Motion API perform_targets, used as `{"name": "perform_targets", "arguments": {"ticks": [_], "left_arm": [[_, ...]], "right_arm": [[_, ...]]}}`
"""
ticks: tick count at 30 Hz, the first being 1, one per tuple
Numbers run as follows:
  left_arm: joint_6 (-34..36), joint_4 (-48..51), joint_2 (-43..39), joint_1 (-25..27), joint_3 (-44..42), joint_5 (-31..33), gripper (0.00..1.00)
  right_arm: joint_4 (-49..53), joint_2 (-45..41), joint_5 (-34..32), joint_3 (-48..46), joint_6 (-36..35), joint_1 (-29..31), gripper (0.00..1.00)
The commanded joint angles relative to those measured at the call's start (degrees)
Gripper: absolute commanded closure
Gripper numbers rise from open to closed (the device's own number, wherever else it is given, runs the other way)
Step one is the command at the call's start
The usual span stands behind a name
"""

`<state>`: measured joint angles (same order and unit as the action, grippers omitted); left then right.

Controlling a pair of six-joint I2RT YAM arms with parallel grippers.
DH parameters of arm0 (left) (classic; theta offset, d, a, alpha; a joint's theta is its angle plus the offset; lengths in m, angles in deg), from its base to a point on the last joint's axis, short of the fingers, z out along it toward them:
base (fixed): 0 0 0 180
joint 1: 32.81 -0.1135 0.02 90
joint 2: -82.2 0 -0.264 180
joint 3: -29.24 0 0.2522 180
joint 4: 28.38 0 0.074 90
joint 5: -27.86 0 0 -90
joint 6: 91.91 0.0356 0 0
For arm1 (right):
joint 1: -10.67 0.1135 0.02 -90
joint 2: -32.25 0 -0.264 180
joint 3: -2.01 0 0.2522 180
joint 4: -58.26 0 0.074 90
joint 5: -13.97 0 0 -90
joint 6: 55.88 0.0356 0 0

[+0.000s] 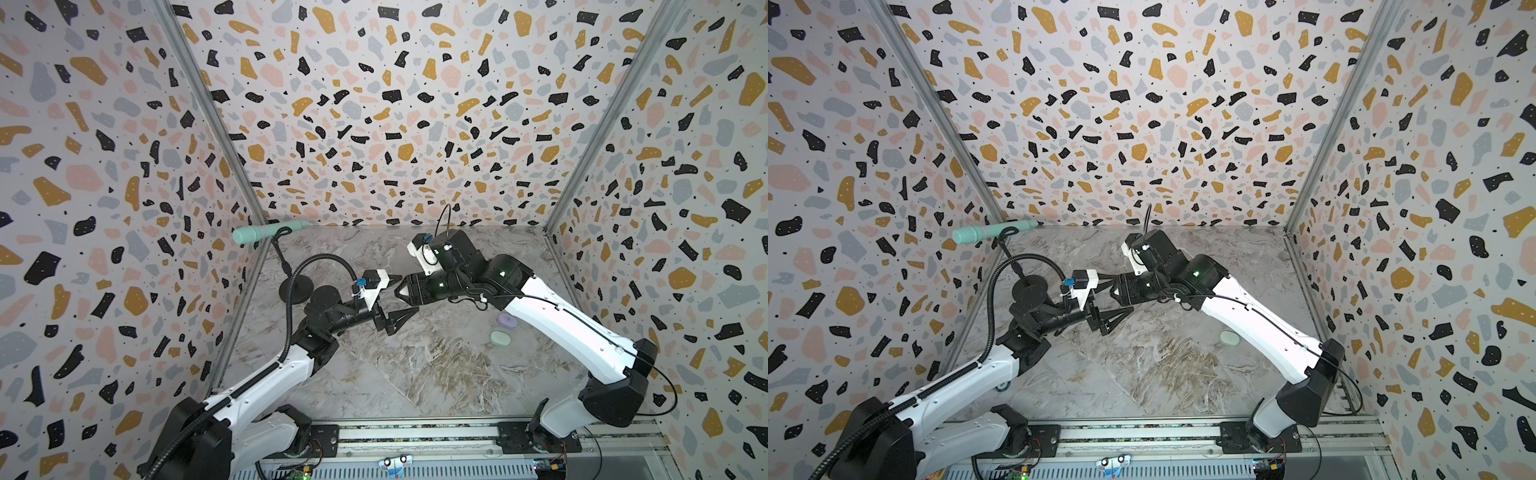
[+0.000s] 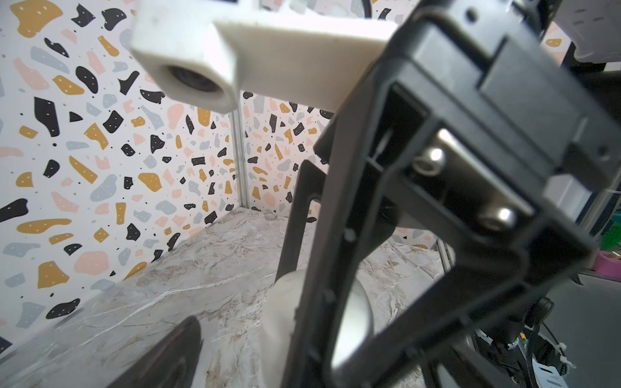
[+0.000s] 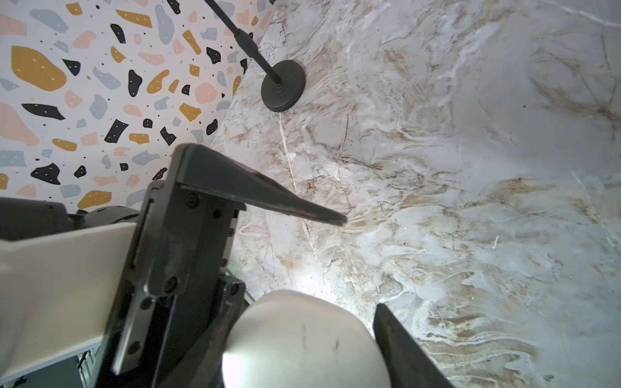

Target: Insert the wireless bluetooth earbuds into the charging case

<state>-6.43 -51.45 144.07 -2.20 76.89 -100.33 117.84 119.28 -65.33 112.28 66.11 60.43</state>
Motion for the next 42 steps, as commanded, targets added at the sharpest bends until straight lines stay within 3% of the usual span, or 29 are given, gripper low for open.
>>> {"name": "perform_targets", "arguments": {"ticks": [1, 11, 20, 31, 42], "left_arm": [[1.4, 5.8, -3.0, 0.3, 0.0, 3.4, 0.0], [2.0, 25.9, -8.0, 0.3, 1.3, 20.9, 0.0], [-1.6, 28.6, -7.8, 0.2, -0.2, 31.8, 0.0], [-2.4, 27.0, -8.1, 0.2, -1.5, 34.4, 0.0], [-2.2, 26.8, -8.0, 0.2, -1.5, 34.4, 0.0]], "right_arm": [[-1.4, -4.8, -1.0, -2.0, 0.2, -2.2, 0.43], [-4.5, -12.6, -1.8, -15.3, -1.0, -12.2, 0.43], [-10.6, -17.1, -4.4, -31.3, -1.8, -19.3, 0.43], [-26.9, -15.4, -6.4, -51.9, -1.0, -26.7, 0.44], [-32.9, -8.4, -9.4, -57.6, -0.8, -26.8, 0.45]]}}
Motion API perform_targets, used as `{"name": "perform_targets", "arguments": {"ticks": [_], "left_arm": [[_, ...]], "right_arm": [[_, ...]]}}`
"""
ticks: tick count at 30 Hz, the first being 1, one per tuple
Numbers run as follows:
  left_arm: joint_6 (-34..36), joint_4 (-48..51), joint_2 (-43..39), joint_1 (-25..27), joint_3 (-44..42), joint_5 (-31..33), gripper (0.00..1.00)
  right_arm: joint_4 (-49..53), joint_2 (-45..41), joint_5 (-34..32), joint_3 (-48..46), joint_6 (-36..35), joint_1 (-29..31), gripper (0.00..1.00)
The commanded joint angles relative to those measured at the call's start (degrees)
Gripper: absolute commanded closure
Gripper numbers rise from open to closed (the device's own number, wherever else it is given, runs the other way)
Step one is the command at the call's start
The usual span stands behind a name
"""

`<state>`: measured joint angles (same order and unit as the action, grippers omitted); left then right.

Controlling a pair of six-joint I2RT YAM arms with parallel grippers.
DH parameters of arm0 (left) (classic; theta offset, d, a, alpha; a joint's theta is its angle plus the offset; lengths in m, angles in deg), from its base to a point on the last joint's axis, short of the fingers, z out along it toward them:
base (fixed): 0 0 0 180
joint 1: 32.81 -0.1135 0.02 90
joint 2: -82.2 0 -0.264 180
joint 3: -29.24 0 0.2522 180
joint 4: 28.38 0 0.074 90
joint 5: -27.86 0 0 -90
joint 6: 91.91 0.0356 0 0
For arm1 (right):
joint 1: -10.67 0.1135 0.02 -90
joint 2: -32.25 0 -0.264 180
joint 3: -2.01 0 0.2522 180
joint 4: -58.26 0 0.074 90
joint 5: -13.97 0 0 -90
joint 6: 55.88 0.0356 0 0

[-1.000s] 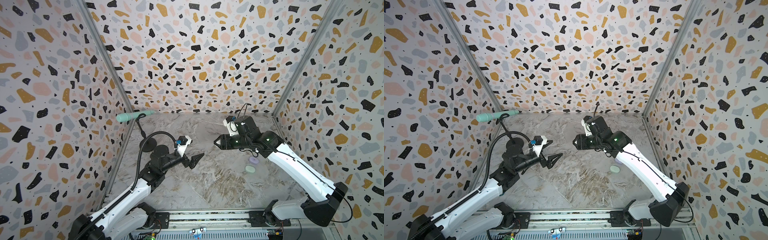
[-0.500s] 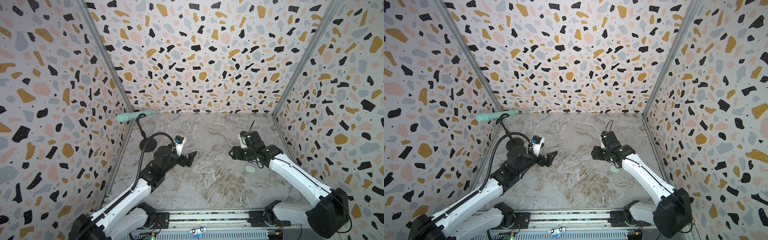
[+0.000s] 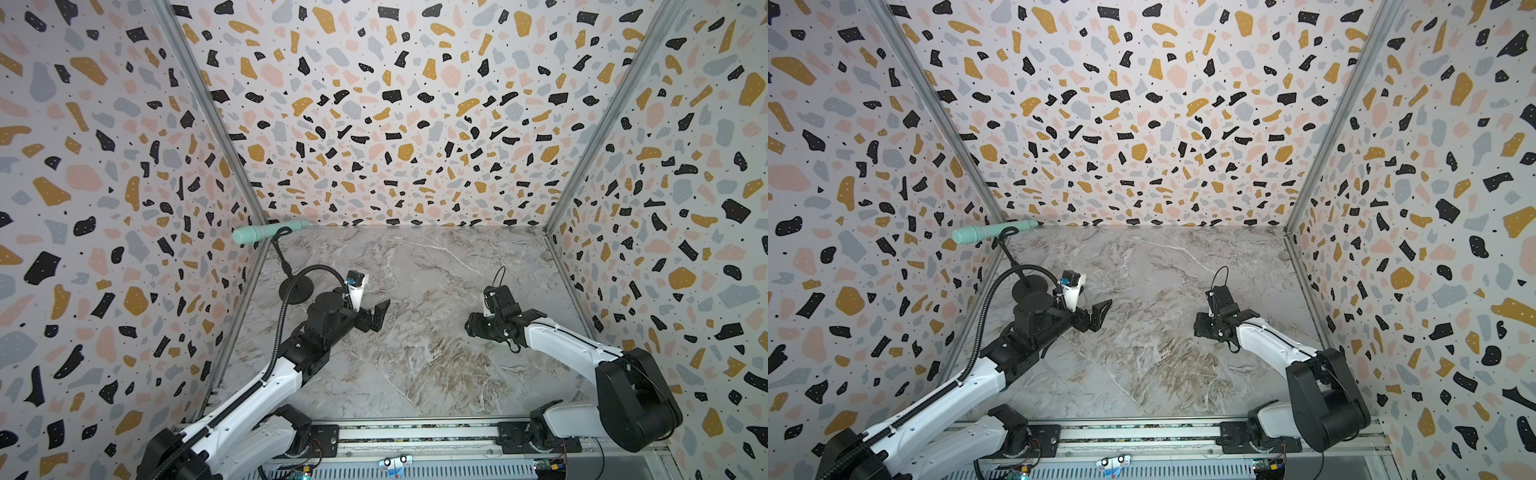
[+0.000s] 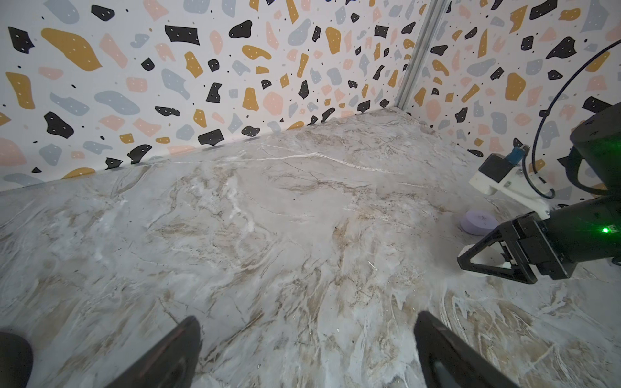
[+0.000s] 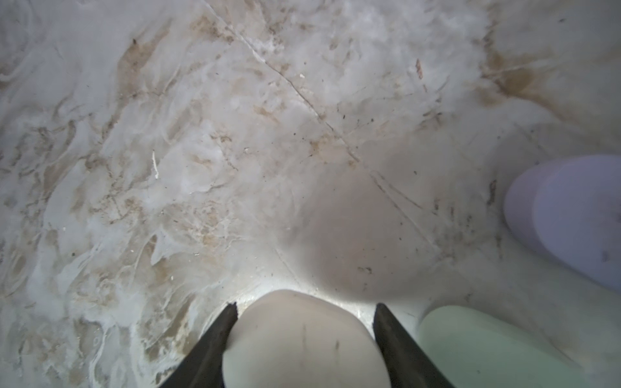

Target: Insert the wireless bluetooth earbuds into the charging case

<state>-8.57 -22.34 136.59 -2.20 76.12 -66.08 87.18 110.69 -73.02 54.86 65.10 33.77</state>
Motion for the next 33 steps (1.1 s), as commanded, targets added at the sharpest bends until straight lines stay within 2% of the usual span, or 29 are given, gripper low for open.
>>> {"name": "perform_targets", "arguments": {"ticks": [1, 16, 25, 33], "left_arm": [[0.0, -2.3, -0.5, 0.2, -0.7, 0.1, 0.0], [-0.1, -2.2, -0.6, 0.2, -0.7, 0.0, 0.0], [0.0, -1.5, -1.3, 0.2, -0.7, 1.6, 0.0], [2.4, -1.3, -3.1, -1.4, -2.0, 10.6, 0.0]], "right_arm": [[-2.1, 0.4, -2.2, -0.3, 0.1, -0.2, 0.44], [-2.4, 3.4, -3.8, -2.4, 0.0, 0.9, 0.37], [1.5, 2.5, -5.4, 0.1, -0.1, 2.1, 0.15], [4.0, -5.8, -9.0, 4.5, -2.4, 3.5, 0.05]]}}
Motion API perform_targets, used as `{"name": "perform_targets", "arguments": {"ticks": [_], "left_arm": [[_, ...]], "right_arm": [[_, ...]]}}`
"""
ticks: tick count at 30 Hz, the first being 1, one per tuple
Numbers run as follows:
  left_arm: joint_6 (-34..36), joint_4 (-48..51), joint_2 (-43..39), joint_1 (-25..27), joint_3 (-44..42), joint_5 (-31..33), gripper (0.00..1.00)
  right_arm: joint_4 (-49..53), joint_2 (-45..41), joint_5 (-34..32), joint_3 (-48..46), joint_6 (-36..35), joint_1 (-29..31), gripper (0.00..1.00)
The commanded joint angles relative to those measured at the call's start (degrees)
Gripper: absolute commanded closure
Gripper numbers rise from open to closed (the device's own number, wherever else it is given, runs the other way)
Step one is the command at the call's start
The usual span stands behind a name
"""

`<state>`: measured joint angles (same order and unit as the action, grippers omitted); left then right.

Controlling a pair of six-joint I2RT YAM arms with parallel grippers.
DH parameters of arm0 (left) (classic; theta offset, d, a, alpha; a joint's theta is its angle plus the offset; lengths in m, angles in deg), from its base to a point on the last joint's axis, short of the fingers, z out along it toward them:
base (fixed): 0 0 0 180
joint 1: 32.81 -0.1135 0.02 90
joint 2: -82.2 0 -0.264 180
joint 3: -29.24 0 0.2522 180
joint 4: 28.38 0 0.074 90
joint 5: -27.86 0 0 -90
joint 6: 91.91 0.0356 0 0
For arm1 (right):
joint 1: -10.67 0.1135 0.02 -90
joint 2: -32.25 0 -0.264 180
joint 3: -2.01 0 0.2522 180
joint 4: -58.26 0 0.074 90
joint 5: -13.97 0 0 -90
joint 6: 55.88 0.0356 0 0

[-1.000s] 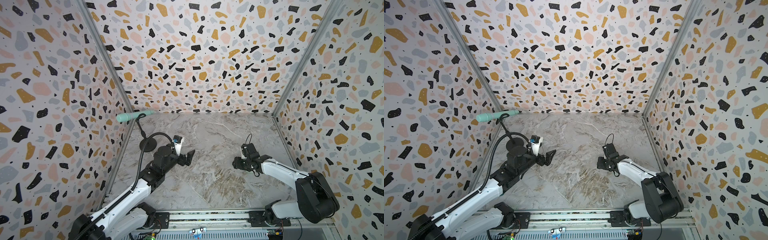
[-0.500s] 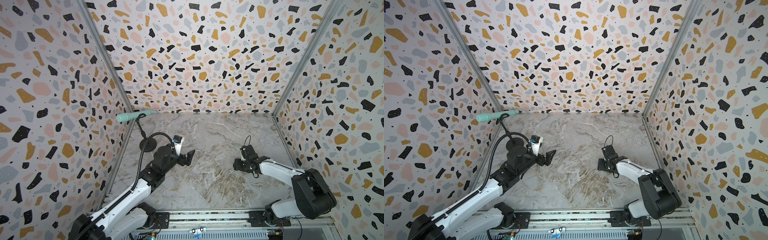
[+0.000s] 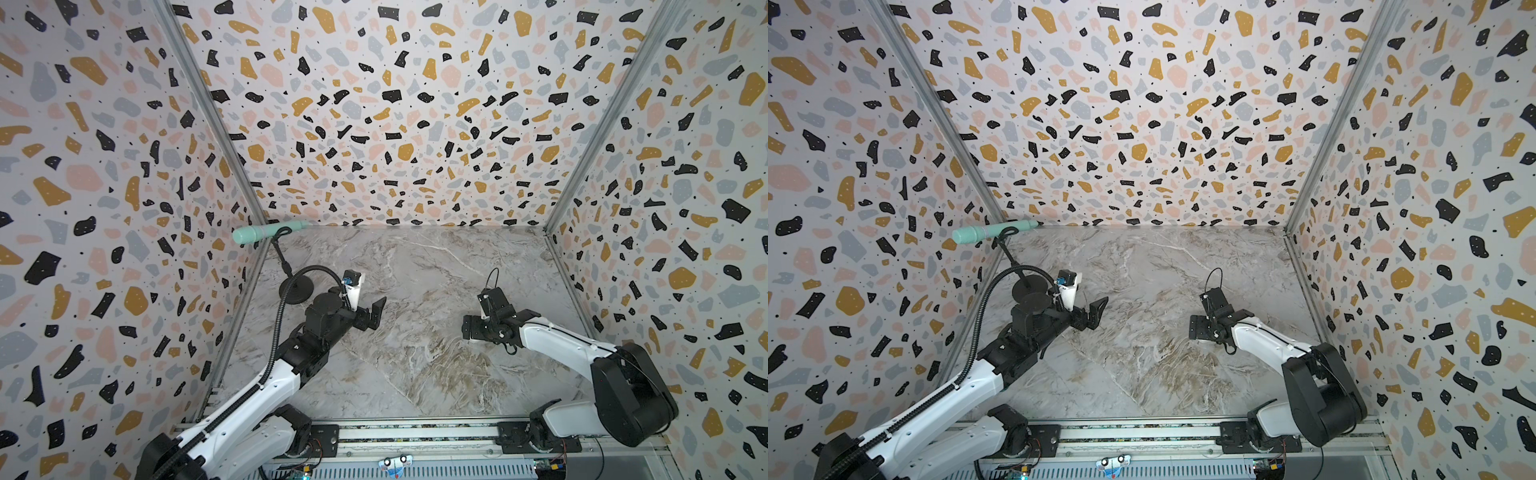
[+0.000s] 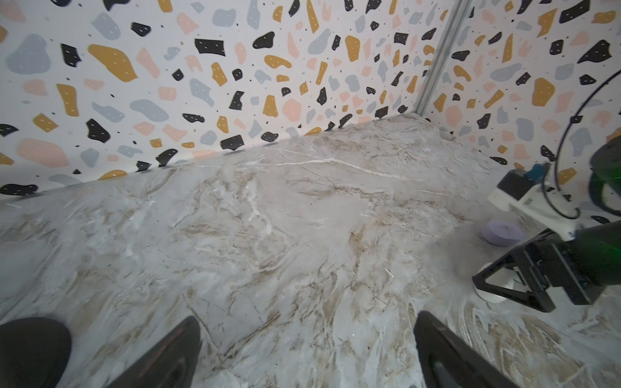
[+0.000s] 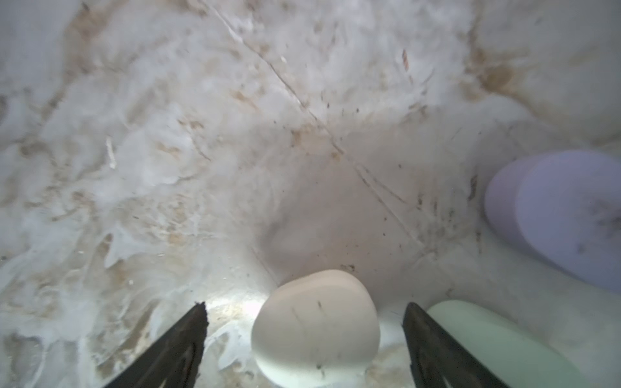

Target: Insert the wireless bluetooth earbuds into the charging case

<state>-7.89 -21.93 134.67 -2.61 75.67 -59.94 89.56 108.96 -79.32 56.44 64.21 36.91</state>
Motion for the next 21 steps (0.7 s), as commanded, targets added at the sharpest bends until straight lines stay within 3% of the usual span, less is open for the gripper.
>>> {"name": "perform_targets", "arguments": {"ticks": [1, 9, 14, 21], "left_arm": [[2.1, -2.7, -1.6, -1.6, -2.2, 4.6, 0.0], [3.5, -16.0, -5.2, -8.0, -10.0, 8.9, 0.0], [2.0, -21.8, -2.1, -14.0, -12.5, 8.7, 0.0], [1.4, -29.9, 3.4, -21.4, -15.4, 8.4, 0.0]], "right_arm": [[0.4, -5.3, -3.2, 2.9, -2.5, 0.4, 0.03], [-14.9, -9.1, -8.0, -1.0, -11.4, -1.8, 0.01], [-24.7, -6.8, -13.9, -3.4, -16.4, -4.4, 0.01], [-40.5, -3.3, -13.6, -10.0, -21.1, -12.0, 0.0]]}}
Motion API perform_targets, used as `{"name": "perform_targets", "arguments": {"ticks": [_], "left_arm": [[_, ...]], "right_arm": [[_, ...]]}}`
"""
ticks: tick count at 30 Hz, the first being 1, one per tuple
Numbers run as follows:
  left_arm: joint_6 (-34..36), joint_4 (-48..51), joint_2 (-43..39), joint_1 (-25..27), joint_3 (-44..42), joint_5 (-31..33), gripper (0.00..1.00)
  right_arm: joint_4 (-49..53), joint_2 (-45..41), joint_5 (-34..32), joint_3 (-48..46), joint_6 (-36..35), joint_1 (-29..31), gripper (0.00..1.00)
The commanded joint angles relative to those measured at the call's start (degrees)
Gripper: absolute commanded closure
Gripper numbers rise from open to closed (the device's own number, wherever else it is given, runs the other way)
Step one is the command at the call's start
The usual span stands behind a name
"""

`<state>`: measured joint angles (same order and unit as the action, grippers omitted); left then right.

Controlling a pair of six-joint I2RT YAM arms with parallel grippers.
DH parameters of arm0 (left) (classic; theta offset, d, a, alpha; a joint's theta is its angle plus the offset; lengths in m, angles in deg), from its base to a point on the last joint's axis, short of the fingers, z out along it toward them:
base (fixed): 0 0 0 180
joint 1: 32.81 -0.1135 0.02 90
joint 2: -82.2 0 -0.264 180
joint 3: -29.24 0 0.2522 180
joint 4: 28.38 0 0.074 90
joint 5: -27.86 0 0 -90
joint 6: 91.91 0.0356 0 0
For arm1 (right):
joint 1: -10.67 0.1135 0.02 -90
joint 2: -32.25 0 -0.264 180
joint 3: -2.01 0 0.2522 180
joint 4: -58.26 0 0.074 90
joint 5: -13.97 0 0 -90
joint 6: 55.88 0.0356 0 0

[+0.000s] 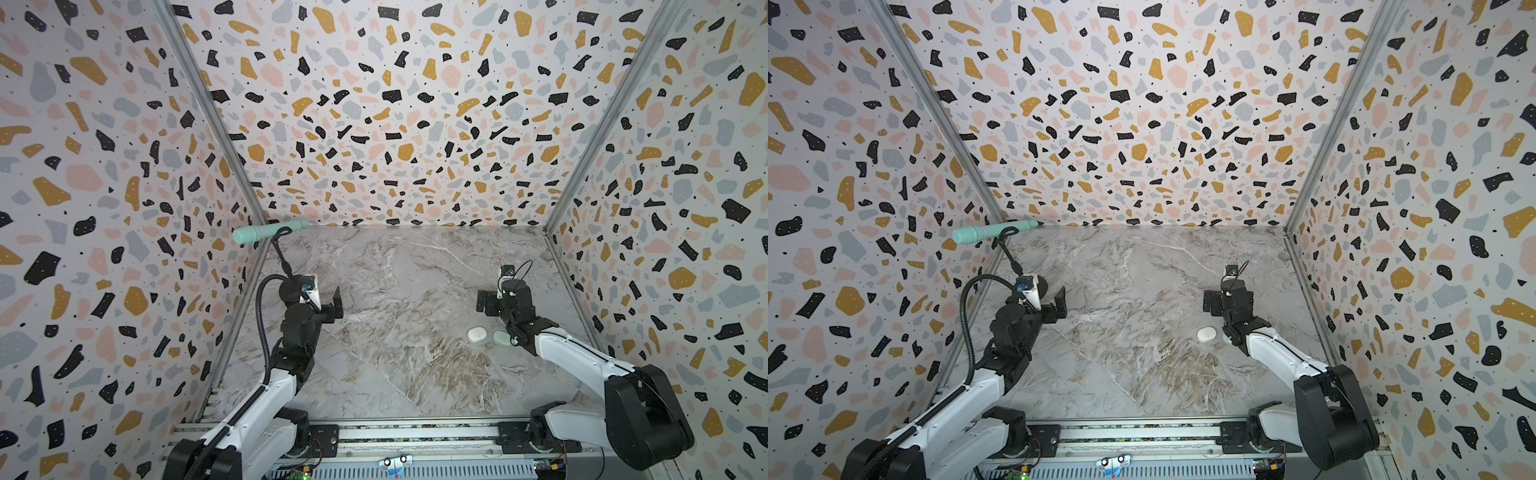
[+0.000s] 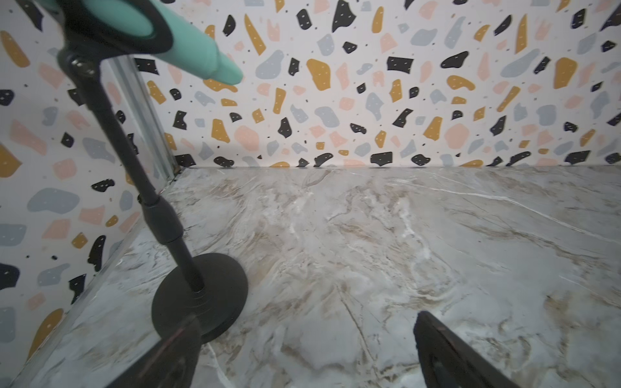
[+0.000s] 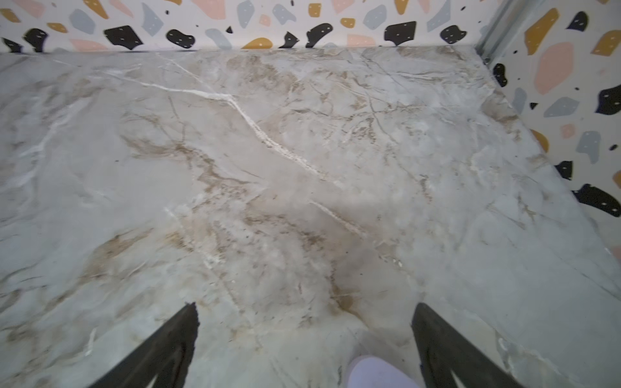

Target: Insert the wireless bluetooth earbuds into the charging case

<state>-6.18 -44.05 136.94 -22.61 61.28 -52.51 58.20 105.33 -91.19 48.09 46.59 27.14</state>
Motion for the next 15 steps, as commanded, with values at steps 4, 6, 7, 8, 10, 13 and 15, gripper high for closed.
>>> {"name": "perform_targets", "arguments": {"ticks": [4, 6, 7, 8, 10, 13, 15], "left_arm": [[0.4, -13.2, 4.0, -2.8, -3.0, 2.3, 0.0], [0.4, -16.8, 6.7, -3.2, -4.2, 3.0, 0.0], [0.5, -18.0, 7.9, -3.3, -4.4, 2.8, 0.0], [0.5, -18.9, 9.6, -3.4, -4.4, 2.2, 0.0], [1.5, -16.8, 12.0, -3.3, -2.9, 1.3, 0.0], [2.7, -19.2, 13.6, -3.4, -3.8, 1.8, 0.0], [4.0, -24.2, 13.5, -3.4, -6.3, 4.4, 0.0]], "right_arm": [[-18.0, 1.3, 0.3, -5.7, -6.2, -6.0, 0.0], [-21.9, 2.4, 2.0, -7.3, -6.7, -7.8, 0.0], [-23.7, 2.9, 2.5, -8.0, -7.0, -8.2, 0.0], [-25.6, 3.6, 2.9, -8.6, -7.6, -8.4, 0.0], [-29.9, 5.4, 3.2, -9.9, -8.8, -8.5, 0.0], [-35.7, 7.9, 3.3, -11.4, -9.6, -8.5, 0.0], [-35.1, 8.5, 3.2, -10.6, -10.1, -8.7, 0.0]]}}
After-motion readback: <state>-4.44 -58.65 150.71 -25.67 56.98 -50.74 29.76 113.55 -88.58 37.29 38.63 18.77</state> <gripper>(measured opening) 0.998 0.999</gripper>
